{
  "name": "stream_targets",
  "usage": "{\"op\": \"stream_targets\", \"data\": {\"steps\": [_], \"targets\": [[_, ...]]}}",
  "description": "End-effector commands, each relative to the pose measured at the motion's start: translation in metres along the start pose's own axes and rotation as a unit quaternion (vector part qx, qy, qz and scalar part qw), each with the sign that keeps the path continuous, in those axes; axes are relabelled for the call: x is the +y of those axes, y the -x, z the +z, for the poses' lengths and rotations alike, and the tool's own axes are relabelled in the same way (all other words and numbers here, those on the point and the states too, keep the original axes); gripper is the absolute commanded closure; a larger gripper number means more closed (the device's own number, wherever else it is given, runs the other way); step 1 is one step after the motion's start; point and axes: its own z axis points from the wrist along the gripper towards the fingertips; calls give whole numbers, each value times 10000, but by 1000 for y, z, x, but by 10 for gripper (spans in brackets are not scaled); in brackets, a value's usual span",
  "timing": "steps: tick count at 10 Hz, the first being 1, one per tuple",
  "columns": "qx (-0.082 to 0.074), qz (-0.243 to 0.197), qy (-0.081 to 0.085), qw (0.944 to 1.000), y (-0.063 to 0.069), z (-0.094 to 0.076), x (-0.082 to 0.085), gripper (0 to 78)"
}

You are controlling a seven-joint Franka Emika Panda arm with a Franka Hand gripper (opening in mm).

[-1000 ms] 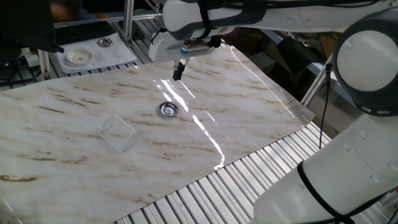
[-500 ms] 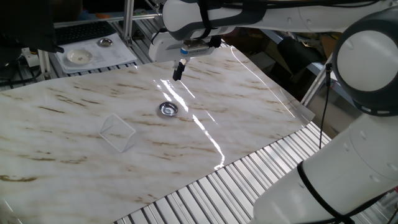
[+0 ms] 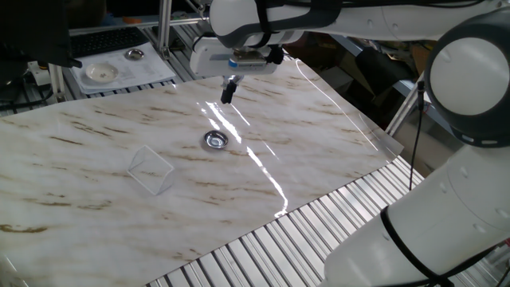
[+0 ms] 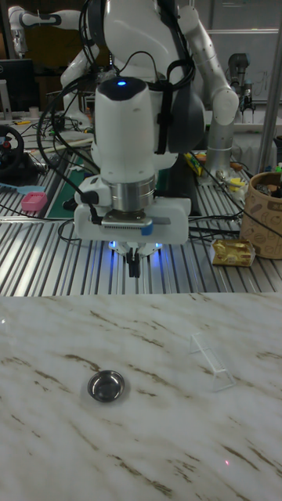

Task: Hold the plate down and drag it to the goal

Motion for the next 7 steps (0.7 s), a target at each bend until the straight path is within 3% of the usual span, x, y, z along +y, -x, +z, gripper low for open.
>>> {"op": "stream_targets", "data": {"steps": [1, 7], "targets": [[-24, 321, 128, 9994, 0, -1, 0, 776], [-52, 278, 118, 9995, 4, -2, 1, 776]]}}
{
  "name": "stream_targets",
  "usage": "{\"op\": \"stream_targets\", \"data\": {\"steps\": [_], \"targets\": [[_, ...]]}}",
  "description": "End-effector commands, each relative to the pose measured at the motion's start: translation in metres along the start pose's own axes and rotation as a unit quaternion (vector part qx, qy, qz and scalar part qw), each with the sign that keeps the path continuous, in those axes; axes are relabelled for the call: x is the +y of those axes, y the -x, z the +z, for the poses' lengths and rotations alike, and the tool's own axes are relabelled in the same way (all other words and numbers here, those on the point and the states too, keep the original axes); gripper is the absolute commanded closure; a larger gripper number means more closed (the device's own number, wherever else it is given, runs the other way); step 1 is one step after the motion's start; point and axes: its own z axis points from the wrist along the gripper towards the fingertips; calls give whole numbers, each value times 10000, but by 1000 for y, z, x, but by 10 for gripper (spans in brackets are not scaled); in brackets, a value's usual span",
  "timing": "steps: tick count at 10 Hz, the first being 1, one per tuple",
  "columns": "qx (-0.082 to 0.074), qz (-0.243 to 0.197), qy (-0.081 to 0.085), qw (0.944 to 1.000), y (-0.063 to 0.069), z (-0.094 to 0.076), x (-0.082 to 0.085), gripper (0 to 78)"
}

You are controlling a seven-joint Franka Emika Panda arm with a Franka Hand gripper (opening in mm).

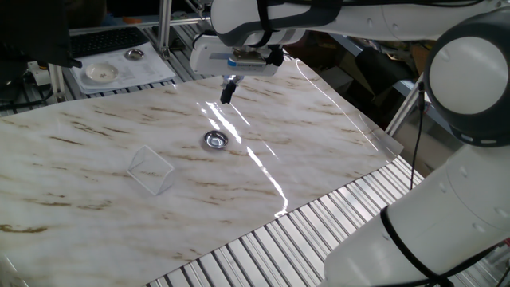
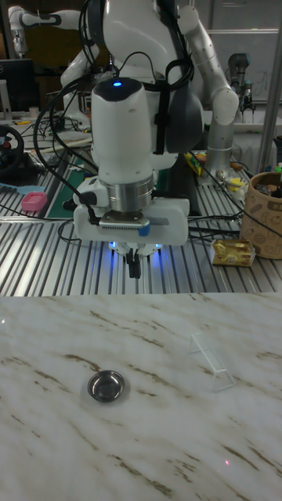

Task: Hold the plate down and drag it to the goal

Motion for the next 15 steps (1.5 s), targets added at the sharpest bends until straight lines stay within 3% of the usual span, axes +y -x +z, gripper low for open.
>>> {"op": "stream_targets", "data": {"steps": [1, 15], "targets": [[-46, -6, -6, 10000, 3, -2, 1, 776], [-35, -131, -40, 9999, 15, 8, -1, 776]]}}
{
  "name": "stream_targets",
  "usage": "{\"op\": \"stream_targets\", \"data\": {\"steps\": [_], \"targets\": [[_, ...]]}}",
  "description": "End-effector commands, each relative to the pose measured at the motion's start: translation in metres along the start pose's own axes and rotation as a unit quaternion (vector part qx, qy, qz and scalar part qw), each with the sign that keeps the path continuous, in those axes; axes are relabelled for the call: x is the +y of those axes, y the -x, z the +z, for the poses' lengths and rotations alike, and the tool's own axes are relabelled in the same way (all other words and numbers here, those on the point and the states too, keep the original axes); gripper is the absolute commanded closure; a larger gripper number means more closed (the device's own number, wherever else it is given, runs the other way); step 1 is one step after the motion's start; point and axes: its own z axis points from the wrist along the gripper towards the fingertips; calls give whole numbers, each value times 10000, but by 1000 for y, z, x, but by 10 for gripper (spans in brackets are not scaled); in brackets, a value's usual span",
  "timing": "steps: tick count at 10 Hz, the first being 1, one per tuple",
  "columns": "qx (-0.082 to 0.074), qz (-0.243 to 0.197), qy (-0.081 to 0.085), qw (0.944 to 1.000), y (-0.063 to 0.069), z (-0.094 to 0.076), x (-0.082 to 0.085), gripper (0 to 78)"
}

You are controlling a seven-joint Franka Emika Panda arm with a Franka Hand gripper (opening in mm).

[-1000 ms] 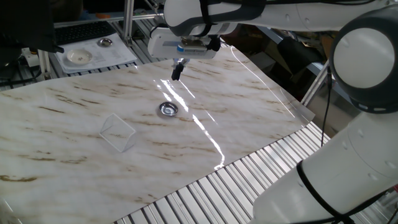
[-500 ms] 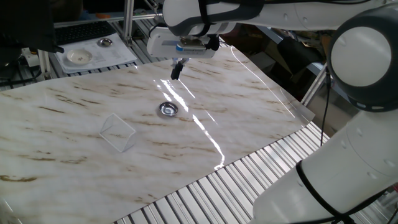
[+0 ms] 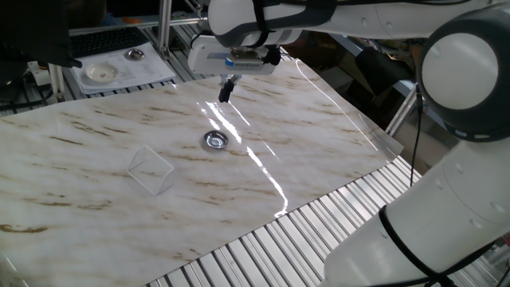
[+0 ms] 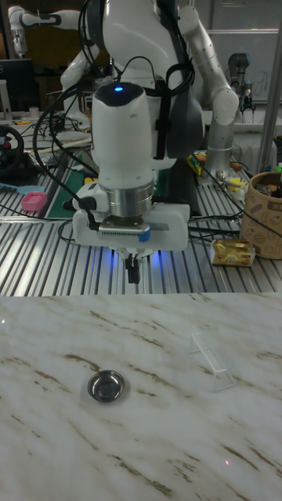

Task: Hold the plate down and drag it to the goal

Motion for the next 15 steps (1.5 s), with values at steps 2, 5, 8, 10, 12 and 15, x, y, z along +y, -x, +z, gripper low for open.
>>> {"op": "stream_targets", "data": {"steps": [2, 5, 8, 10, 12, 15], "targets": [[65, -59, 51, 9999, 12, 8, -5, 776], [42, 42, 75, 10000, 16, 19, -5, 776], [-37, -7, 171, 9998, 26, 33, -9, 776], [-69, -35, 277, 9996, 27, 35, -10, 776], [-85, -39, 290, 9995, 28, 36, -12, 776], [-113, -53, 333, 9994, 27, 38, -17, 776]]}}
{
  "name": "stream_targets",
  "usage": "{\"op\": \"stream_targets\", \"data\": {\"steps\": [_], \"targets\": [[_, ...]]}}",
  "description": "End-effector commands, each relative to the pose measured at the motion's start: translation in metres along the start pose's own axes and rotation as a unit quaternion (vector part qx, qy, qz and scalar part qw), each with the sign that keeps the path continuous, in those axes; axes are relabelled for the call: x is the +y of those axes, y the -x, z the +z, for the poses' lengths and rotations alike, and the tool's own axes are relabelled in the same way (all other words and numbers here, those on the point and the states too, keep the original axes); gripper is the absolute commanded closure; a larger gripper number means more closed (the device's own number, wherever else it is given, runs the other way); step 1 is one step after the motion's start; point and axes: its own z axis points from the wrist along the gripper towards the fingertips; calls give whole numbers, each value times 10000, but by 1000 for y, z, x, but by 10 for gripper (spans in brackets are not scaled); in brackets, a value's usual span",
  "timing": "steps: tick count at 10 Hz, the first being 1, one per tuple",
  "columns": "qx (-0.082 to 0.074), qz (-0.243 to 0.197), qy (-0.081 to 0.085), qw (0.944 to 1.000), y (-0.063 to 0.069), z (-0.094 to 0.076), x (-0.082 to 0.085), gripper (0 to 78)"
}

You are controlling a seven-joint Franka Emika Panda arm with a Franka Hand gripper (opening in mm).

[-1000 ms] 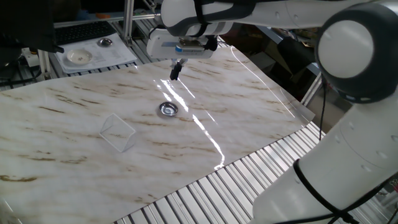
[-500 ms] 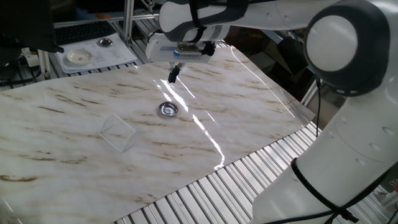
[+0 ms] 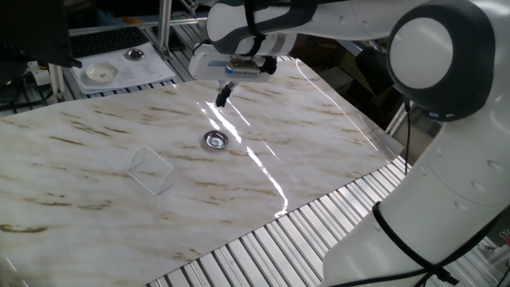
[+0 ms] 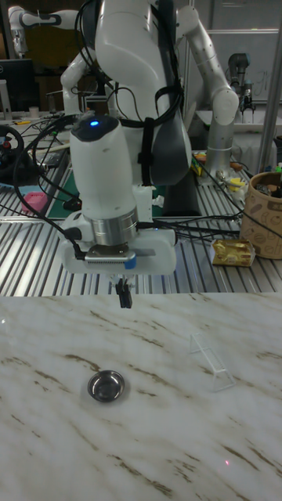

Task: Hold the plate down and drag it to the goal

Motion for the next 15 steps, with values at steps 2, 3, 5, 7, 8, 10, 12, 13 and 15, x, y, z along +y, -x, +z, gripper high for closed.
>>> {"op": "stream_targets", "data": {"steps": [2, 3, 5, 7, 8, 10, 12, 13, 15], "targets": [[-188, 22, 90, 9998, 1, 0, -5, 776], [-169, 210, 79, 9996, 1, 0, -5, 776], [-110, 723, 1, 9973, 1, 0, -5, 776], [-113, 1095, -42, 9939, 1, 0, -5, 776], [-72, 1230, -50, 9924, 1, 0, -5, 776], [-112, 1052, -38, 9944, 1, 0, -5, 776], [-126, 1006, -46, 9948, 2, 3, -6, 776], [-138, 926, -54, 9956, 5, 12, -13, 776], [-159, 848, -85, 9962, 8, 20, -20, 776]]}}
